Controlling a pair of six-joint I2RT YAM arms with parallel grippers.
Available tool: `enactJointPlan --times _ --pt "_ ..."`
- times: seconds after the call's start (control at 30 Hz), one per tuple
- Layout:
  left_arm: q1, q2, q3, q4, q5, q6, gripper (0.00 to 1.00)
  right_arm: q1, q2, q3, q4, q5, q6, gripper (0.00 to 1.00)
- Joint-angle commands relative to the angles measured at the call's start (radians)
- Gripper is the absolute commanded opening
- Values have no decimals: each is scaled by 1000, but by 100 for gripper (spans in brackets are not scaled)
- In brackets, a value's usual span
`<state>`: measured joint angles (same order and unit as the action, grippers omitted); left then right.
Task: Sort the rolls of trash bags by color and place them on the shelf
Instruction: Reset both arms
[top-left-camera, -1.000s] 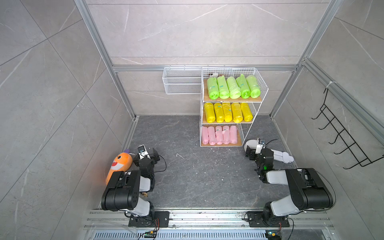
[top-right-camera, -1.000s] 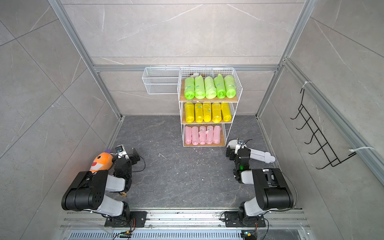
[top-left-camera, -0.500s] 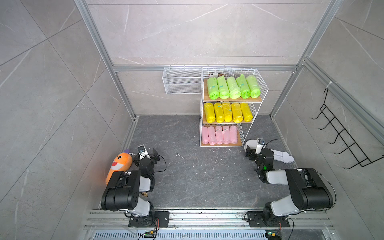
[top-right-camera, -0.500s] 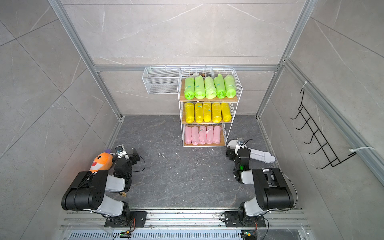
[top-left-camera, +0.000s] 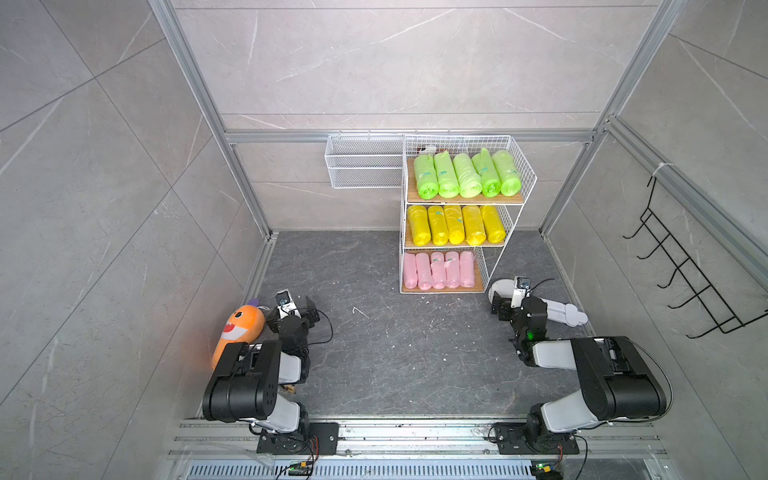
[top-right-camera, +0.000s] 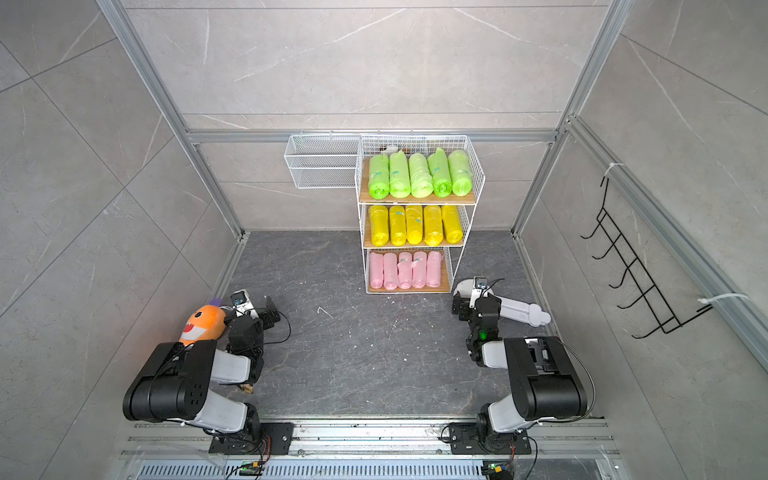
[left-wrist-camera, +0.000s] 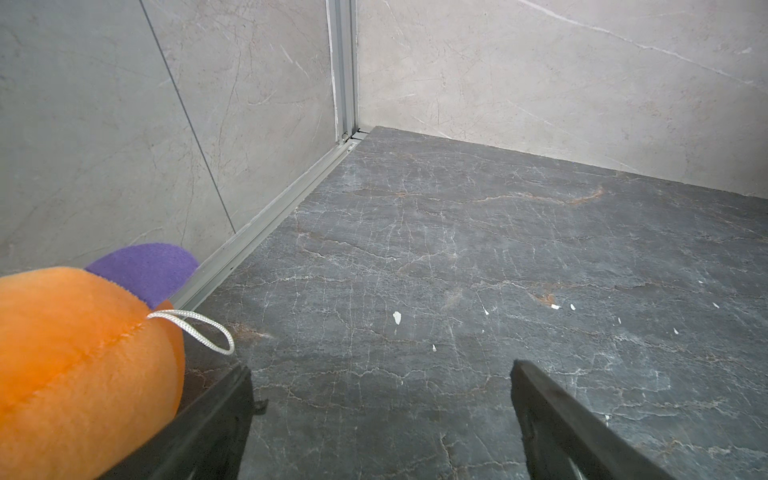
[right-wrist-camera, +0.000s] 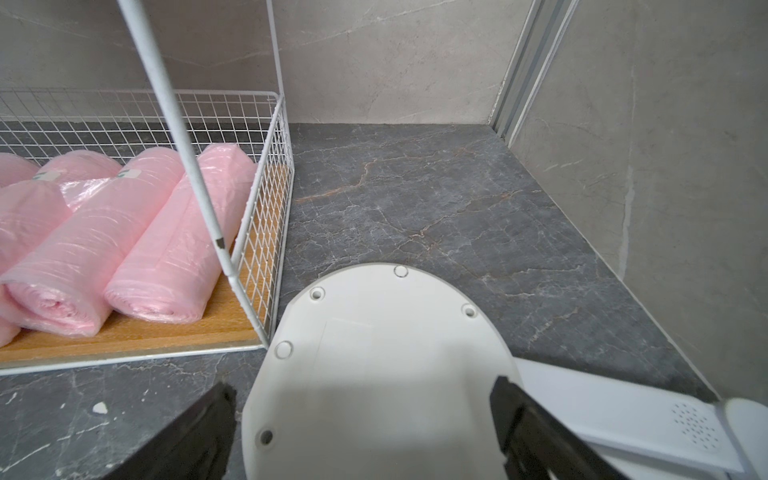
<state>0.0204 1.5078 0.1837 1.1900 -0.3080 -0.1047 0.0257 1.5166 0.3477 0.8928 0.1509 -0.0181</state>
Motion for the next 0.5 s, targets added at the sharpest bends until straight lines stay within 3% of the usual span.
enactJointPlan --times 0.0,0.47 --pt "6 -8 21 25 9 -16 98 2 1 8 0 -10 15 100" --pt "6 -8 22 25 10 -18 98 2 1 11 -6 -14 14 100"
